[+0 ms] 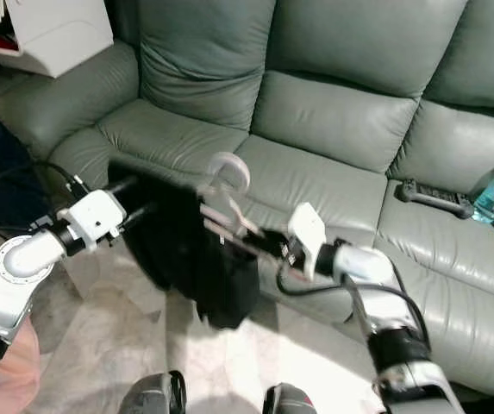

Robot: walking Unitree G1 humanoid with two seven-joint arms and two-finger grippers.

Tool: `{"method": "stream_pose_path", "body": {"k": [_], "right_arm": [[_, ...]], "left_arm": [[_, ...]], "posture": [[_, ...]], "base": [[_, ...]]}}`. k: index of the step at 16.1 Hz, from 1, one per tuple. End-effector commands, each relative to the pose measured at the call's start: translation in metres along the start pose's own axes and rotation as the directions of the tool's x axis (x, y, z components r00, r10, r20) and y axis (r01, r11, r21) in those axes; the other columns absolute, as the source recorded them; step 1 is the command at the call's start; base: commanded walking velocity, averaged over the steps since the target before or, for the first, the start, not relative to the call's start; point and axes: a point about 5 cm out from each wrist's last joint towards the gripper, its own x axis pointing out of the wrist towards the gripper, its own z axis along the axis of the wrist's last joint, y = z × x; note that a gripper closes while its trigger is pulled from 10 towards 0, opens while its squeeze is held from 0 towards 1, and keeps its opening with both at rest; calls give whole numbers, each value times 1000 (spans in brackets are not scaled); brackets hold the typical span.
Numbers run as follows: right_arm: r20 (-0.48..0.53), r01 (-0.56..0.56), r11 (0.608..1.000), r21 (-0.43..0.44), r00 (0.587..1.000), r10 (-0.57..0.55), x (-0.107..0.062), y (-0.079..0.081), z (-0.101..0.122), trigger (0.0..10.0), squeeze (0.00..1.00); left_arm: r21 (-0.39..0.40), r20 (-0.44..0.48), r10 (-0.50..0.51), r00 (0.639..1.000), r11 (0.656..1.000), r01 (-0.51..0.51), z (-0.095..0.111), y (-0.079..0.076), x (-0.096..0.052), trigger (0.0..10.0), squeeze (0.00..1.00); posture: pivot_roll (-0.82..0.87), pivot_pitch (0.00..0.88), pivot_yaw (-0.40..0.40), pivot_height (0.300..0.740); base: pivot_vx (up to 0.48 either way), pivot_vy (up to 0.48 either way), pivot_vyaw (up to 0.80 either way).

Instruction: Hang hanger

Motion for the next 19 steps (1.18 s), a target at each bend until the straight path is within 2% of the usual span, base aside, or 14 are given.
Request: {"method": "stream_pose_path", "body": {"k": [1, 4, 6, 7, 10, 12, 13, 14, 15, 17, 19], "right_arm": [[22, -41, 996, -81, 999, 43, -4, -3, 15, 10000, 0], [-54, -61, 989, -138, 997, 54, -15, -6, 8, 10000, 0], [-103, -104, 974, -203, 991, 85, -18, -7, 6, 10000, 0], [-105, -105, 972, -209, 991, 84, -18, -8, 7, 10000, 0], [-109, -119, 965, -232, 989, 96, -17, -12, 10, 10000, 0], [-113, -122, 962, -245, 989, 97, -16, -12, 10, 10000, 0], [-112, -124, 961, -249, 989, 99, -16, -11, 10, 10000, 0], [-107, -127, 959, -252, 989, 103, -15, -10, 10, 10000, 0], [-105, -130, 958, -255, 989, 106, -14, -9, 9, 10000, 0], [-115, -149, 948, -281, 986, 121, -13, -6, 8, 10000, 0], [-116, -151, 943, -295, 986, 122, -12, -5, 8, 10000, 0]], "left_arm": [[77, -3, 4, 1000, 997, -3, -2, 5, -4, 10000, 1000], [137, -2, -27, 1000, 990, 27, -8, 0, -11, 10000, 1000], [165, -9, -105, 994, 981, 105, -13, -9, -16, 10000, 1000], [161, -10, -112, 994, 980, 113, -13, -9, -16, 10000, 1000], [179, 8, -233, 972, 957, 228, -16, -20, -15, 10000, 1000], [175, -17, -289, 957, 942, 287, -21, -21, -12, 10000, 1000], [175, -24, -301, 953, 937, 301, -23, -21, -11, 8235, 365], [170, -38, -325, 945, 930, 326, -24, -22, -8, 1294, 0], [168, -47, -335, 941, 926, 338, -26, -22, -6, 0, 0], [179, -90, -354, 931, 914, 365, -29, -16, 7, 0, 0], [182, -104, -398, 912, 893, 410, -30, -17, 11, 0, 0]], "posture": [[-22, 87, 14, 740], [-20, 87, 15, 740], [-13, 84, 9, 740], [-13, 84, 9, 740], [-13, 80, 8, 740], [-20, 75, 11, 740], [-25, 73, 13, 740], [-29, 71, 15, 740], [-31, 70, 15, 740], [-36, 72, 16, 740], [-39, 73, 20, 740]], "base": [[0, 0, 0], [0, 0, 0], [0, 0, 0], [0, 0, 0], [0, 0, 0], [0, 0, 0], [0, 0, 0], [0, 0, 0], [0, 0, 0], [0, 0, 0], [0, 0, 0]]}}
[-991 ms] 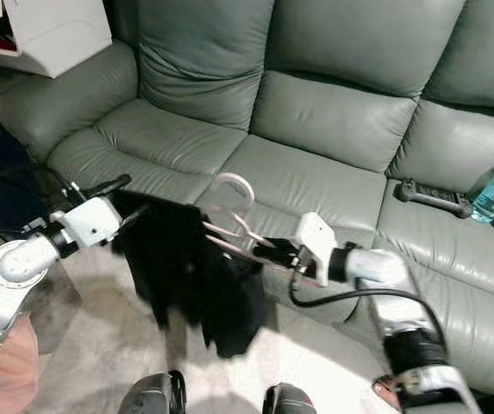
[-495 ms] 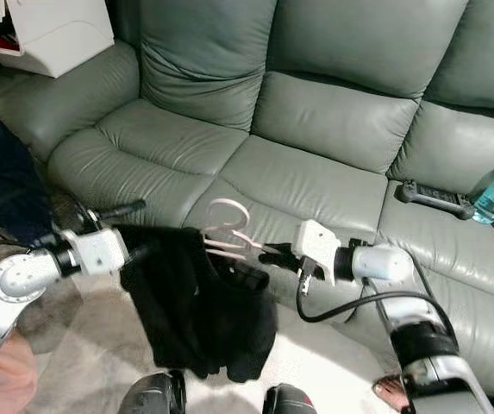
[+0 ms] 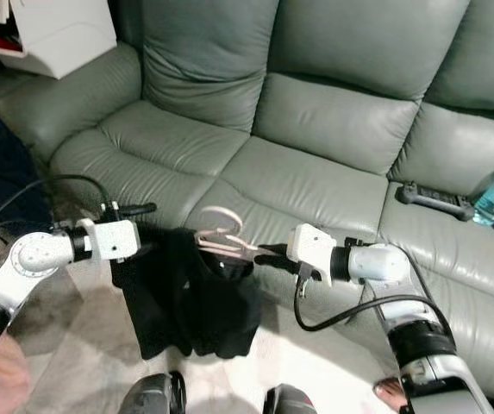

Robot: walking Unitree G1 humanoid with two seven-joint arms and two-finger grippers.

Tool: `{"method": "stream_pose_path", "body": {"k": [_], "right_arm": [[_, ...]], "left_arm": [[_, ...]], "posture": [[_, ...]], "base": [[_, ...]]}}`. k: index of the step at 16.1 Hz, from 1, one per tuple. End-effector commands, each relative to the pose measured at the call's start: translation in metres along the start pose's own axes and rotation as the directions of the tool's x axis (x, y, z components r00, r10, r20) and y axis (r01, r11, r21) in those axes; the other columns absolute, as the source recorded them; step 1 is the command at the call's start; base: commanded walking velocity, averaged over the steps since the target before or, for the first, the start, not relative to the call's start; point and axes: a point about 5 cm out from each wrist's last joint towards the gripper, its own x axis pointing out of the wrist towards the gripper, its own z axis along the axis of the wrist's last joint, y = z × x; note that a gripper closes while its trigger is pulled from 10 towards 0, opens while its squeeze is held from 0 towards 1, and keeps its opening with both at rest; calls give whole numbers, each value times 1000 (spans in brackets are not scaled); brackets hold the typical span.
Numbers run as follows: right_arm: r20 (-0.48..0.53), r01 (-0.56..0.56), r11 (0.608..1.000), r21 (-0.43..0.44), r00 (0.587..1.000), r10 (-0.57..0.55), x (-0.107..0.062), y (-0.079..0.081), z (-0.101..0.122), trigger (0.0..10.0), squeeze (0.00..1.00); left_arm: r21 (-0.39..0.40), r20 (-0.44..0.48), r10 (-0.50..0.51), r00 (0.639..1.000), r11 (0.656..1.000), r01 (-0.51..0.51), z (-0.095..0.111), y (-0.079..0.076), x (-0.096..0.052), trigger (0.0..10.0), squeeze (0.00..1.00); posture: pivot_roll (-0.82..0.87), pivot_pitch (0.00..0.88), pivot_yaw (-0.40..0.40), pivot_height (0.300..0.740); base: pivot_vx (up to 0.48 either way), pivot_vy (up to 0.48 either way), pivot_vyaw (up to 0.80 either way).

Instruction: Hang hanger

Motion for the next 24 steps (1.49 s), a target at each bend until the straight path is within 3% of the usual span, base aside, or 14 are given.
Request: {"method": "stream_pose_path", "body": {"k": [1, 13, 21, 22, 23, 24], "right_arm": [[34, 0, 999, -48, 999, 2, 3, -3, 8, 10000, 0], [10, -17, 993, -113, 1000, 18, 10, 1, 6, 10000, 0], [9, -2, 994, -113, 1000, 3, 16, 4, 6, 10000, 0], [21, 7, 997, -82, 1000, -5, 17, 3, 6, 10000, 0], [28, 3, 998, -63, 1000, -1, 18, 3, 6, 10000, 753], [26, 1, 998, -68, 1000, 1, 18, 3, 6, 10000, 1000]], "left_arm": [[7, -13, -51, 999, 999, 51, -2, -4, 1, 0, 0], [40, -36, -185, 982, 982, 186, -6, -5, 10, 0, 0], [11, -58, -231, 971, 973, 232, -10, -11, 12, 0, 0], [4, -58, -229, 972, 973, 230, -11, -12, 12, 0, 0], [-34, -46, -210, 977, 977, 208, -12, -12, 12, 0, 0], [-54, -38, -197, 980, 979, 195, -12, -12, 12, 0, 0]], "posture": [[-39, 74, 21, 740], [-54, 68, 33, 740], [-50, 62, 27, 740], [-48, 62, 23, 740], [-48, 62, 23, 740], [-47, 61, 24, 740]], "base": [[0, 0, 0], [0, 0, 0], [0, 0, 0], [0, 0, 0], [0, 0, 0], [0, 0, 0]]}}
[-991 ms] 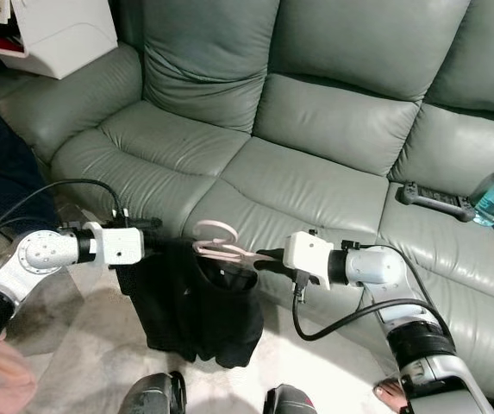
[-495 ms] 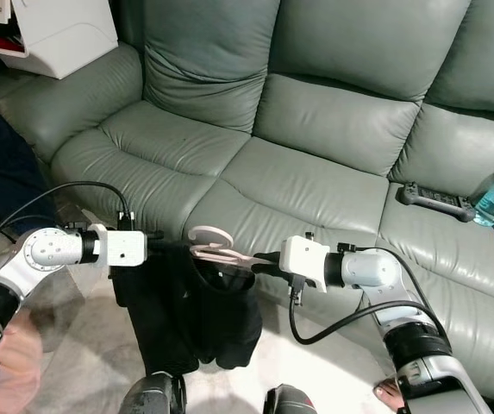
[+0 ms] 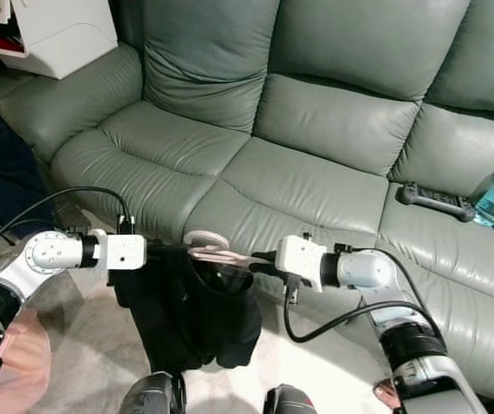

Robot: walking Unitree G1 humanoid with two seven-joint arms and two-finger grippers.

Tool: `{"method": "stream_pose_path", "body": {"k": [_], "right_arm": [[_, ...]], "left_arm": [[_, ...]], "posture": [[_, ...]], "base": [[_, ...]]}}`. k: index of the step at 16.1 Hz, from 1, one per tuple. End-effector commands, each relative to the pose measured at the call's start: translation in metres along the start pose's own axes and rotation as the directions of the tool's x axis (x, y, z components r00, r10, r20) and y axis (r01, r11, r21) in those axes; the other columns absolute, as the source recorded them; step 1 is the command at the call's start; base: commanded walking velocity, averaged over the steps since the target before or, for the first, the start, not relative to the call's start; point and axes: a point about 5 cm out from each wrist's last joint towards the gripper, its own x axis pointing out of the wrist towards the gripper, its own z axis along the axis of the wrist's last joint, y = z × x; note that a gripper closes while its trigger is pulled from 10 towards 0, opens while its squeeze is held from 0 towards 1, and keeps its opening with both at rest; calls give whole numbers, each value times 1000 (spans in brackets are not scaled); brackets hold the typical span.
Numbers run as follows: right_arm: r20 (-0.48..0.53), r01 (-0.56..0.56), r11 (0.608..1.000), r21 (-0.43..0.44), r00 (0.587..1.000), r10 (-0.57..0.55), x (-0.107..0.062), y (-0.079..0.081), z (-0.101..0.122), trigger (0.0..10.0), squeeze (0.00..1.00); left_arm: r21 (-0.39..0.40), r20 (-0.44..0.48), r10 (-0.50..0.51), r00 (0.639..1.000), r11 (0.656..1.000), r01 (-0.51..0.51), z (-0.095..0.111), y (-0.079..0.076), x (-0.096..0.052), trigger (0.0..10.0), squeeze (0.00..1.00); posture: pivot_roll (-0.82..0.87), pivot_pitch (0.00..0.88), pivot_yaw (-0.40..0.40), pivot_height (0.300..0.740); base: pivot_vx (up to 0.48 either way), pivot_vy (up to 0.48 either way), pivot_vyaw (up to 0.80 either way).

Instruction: Hang hanger

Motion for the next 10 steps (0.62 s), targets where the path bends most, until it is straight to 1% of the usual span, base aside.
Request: {"method": "stream_pose_path", "body": {"k": [1, 2, 3, 4, 5, 6, 8, 9, 10], "right_arm": [[48, 9, 1000, -21, 999, -8, 3, -6, 10, 10000, 1000], [55, 12, 1000, -8, 998, -12, 4, -7, 10, 10000, 1000], [82, 26, 999, 26, 996, -28, 3, -10, 14, 10000, 1000], [138, 50, 995, 87, 988, -62, 2, -15, 21, 10000, 1000], [229, 75, 987, 144, 968, -107, 2, -23, 40, 10000, 1000], [239, 68, 988, 136, 966, -99, 3, -23, 44, 10000, 1000], [218, 44, 991, 126, 973, -70, 5, -18, 41, 10000, 1000], [209, 37, 992, 124, 976, -63, 5, -17, 39, 10000, 1000], [214, 32, 989, 147, 975, -63, 3, -18, 40, 10000, 1000]], "left_arm": [[-20, 15, 28, 999, 999, -28, 1, 3, -1, 0, 0], [-34, 15, 36, 999, 999, -35, 0, 3, -1, 0, 0], [-60, 15, 51, 999, 997, -50, -2, 1, -2, 0, 0], [-95, 20, 80, 997, 992, -78, -4, 0, -4, 0, 0], [-167, 27, 144, 989, 976, -137, -10, -3, -9, 0, 0], [-183, 23, 153, 988, 972, -147, -13, -8, -12, 0, 0], [-219, 18, 154, 988, 965, -146, -18, -19, -14, 0, 0], [-229, 16, 162, 987, 961, -155, -18, -19, -14, 0, 0], [-252, 4, 184, 983, 951, -177, -21, -19, -17, 0, 0]], "posture": [[-47, 61, 24, 740], [-48, 61, 24, 740], [-56, 58, 21, 740], [-59, 52, 19, 740], [-64, 43, 22, 740], [-64, 42, 23, 740], [-61, 39, 21, 740], [-56, 36, 20, 740], [-49, 35, 23, 740]], "base": [[0, 0, 0], [0, 0, 0], [0, 0, 0], [0, 0, 0], [0, 0, 0], [0, 0, 0], [0, 0, 0], [0, 0, 0], [0, 0, 0]]}}
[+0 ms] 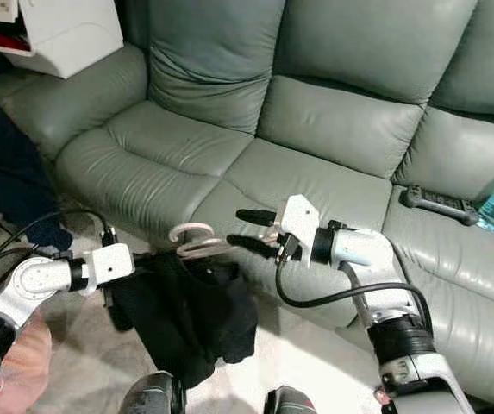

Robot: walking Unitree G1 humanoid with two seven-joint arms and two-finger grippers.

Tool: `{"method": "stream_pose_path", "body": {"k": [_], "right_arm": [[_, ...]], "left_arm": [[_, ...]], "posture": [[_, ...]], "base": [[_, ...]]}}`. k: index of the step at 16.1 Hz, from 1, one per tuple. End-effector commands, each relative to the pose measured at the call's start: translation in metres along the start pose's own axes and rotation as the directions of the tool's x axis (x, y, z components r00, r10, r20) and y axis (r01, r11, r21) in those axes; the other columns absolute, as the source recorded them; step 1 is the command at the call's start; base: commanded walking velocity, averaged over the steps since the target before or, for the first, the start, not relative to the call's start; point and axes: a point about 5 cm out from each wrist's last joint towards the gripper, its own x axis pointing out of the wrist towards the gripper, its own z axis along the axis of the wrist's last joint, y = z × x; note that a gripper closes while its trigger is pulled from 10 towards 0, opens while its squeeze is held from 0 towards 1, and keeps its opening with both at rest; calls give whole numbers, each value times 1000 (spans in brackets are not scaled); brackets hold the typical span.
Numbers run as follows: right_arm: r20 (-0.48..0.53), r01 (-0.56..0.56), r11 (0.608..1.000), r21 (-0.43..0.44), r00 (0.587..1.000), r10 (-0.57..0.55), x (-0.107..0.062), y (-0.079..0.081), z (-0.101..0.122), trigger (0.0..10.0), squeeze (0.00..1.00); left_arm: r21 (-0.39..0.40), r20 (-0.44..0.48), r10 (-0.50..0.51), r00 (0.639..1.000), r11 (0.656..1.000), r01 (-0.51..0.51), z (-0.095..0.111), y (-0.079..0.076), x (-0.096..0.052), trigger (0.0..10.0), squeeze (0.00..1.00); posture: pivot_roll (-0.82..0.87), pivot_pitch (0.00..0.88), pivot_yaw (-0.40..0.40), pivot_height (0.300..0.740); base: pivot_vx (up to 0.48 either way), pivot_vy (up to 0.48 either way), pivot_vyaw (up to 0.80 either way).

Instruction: Hang hanger

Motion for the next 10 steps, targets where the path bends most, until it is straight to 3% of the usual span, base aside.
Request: {"method": "stream_pose_path", "body": {"k": [1, 2, 3, 4, 5, 6, 7, 8, 9, 10], "right_arm": [[40, 13, 999, 31, 999, -14, -3, -4, 8, 10000, 1000], [120, 84, 994, 75, 988, -93, -3, -14, 23, 10000, 1000], [230, 263, 960, 93, 933, -277, -6, -36, 44, 10000, 1000], [270, 367, 926, 89, 886, -377, -8, -47, 52, 10000, 1000], [322, 586, 803, 110, 743, -586, -18, -69, 62, 10000, 1000], [308, 733, 674, 92, 622, -720, -32, -81, 60, 10000, 1000], [279, 790, 603, 105, 559, -781, -40, -83, 55, 10000, 1000], [180, 857, 490, 160, 463, -868, -50, -86, 39, 10000, 0], [13, 905, 397, 150, 400, -916, -53, -87, 19, 10000, 0], [-92, 925, 347, 158, 364, -927, -54, -86, 4, 10000, 0]], "left_arm": [[-14, 17, 93, 996, 996, -93, 1, 14, -9, 0, 0], [-55, 9, 131, 991, 990, -131, -2, 16, -12, 0, 0], [-126, 5, 210, 978, 970, -208, -5, 21, -16, 0, 0], [-175, 9, 258, 966, 952, -253, -6, 25, -16, 0, 0], [-237, -26, 346, 938, 909, -342, -10, 31, -17, 0, 0], [-298, -48, 412, 910, 864, -406, -12, 35, -18, 0, 0], [-332, -54, 448, 893, 835, -439, -11, 39, -19, 0, 0], [-389, -65, 515, 855, 776, -497, -10, 48, -20, 0, 0], [-420, -74, 560, 825, 733, -535, -8, 54, -22, 0, 0], [-434, -60, 576, 815, 720, -541, -4, 58, -22, 0, 0]], "posture": [[-45, 33, 29, 740], [-44, 35, 36, 740], [-45, 40, 49, 740], [-45, 42, 50, 740], [-50, 51, 57, 740], [-50, 51, 57, 740], [-45, 53, 56, 740], [-40, 58, 55, 740], [-40, 58, 55, 740], [-37, 65, 54, 740]], "base": [[0, 0, 0], [0, 0, 0], [0, 0, 0], [0, 0, 0], [0, 0, 0], [0, 0, 0], [0, 0, 0], [0, 0, 0], [0, 0, 0], [0, 0, 0]]}}
